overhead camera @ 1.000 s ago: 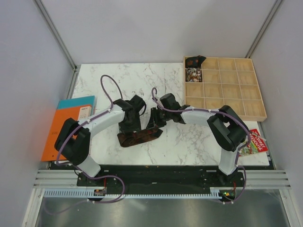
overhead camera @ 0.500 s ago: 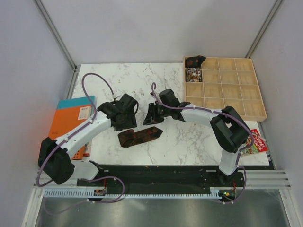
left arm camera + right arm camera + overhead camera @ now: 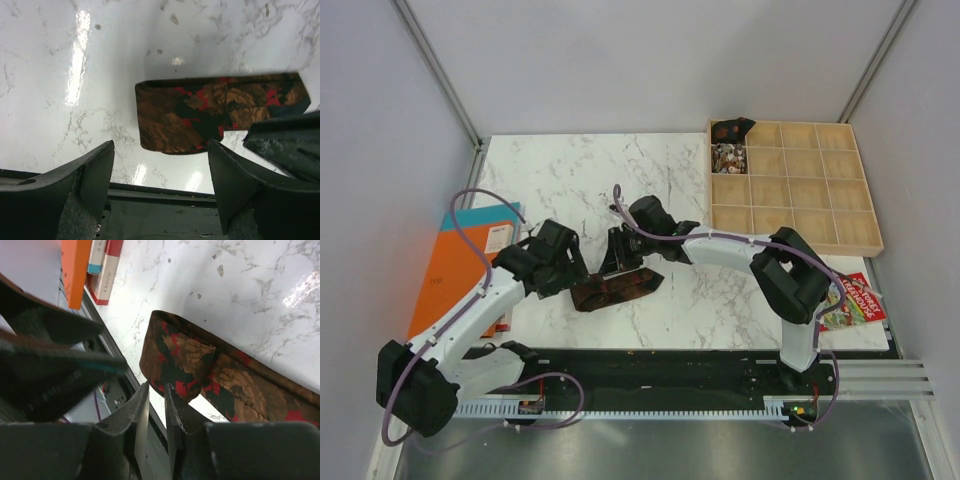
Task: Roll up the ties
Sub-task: Roll the tie at the center of the board.
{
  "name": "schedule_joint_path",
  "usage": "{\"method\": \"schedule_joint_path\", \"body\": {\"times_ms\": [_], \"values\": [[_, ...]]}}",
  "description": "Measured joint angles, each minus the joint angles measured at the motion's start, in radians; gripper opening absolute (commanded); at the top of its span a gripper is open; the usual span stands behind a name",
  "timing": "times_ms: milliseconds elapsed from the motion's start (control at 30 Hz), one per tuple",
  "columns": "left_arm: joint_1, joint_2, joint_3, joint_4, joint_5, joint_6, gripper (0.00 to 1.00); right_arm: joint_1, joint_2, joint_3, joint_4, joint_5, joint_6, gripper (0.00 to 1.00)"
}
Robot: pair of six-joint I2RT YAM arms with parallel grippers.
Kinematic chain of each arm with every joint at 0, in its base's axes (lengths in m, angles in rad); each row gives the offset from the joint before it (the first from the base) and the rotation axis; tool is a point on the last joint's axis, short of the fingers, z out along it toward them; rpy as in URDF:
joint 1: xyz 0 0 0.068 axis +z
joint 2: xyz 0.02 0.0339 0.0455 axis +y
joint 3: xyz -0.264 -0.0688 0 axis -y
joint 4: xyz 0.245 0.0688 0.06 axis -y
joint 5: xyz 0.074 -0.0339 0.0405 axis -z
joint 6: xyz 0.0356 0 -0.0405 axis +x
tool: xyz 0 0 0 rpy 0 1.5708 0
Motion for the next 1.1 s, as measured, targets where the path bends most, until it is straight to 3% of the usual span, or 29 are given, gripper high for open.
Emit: {"method": "schedule_joint_path", "body": {"times_ms": [167,267,567,833,1100], "values": [[0.221,0.025,-0.004,0.072,0.120,0.061,0.70,0.023,-0.043,-0.089,0.008,0.086,-0.017,0.26],[0.282,0.125,0.017,0.114,0.182,0.114,0.67,0.040,-0.101,-0.192,0.015,0.148,-0.019,0.27],[0.287,0.425,0.124,0.183,0.282,0.222,0.62,0.220,-0.135,-0.357,0.244,0.260,0.079,0.25],[0.299,0.492,0.155,0.200,0.341,0.264,0.59,0.291,-0.065,-0.448,0.568,0.377,0.182,0.21],[0.299,0.496,0.153,0.201,0.402,0.287,0.55,0.293,0.041,-0.415,0.669,0.459,0.206,0.20]]}}
